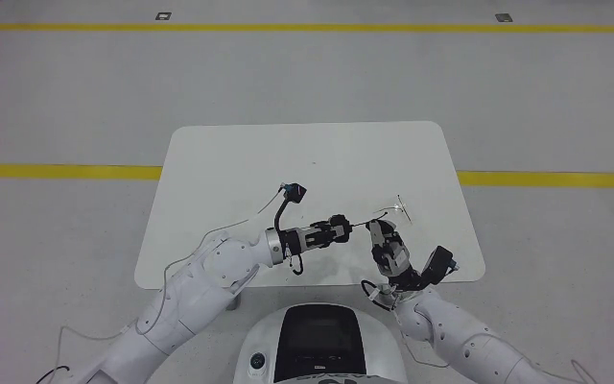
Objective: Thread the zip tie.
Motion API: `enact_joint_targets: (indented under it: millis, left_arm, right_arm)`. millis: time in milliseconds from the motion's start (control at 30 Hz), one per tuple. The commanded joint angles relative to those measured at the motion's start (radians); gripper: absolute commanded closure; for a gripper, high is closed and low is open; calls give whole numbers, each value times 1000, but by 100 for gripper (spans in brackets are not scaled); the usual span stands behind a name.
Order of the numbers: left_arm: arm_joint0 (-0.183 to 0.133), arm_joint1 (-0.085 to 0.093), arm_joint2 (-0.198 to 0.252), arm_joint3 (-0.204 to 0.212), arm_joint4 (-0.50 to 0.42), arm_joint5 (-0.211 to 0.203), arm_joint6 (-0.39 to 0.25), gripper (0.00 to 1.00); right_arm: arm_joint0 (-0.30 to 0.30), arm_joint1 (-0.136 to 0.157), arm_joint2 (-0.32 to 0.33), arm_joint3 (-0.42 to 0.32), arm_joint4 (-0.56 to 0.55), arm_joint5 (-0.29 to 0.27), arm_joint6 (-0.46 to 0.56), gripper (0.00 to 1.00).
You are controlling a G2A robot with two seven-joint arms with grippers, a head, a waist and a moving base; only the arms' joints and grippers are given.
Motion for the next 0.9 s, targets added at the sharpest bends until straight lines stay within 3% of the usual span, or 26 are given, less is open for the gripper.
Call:
enact_joint_targets:
  millis: [0,867]
  left_arm:
    - [0,0,0,0,0,0,0,100]
    - [0,0,0,0,0,0,0,100]
  right_arm:
    - [1,0,-1,2,3,0,2,100]
    - [9,-2,-12,8,6,0,-7,100]
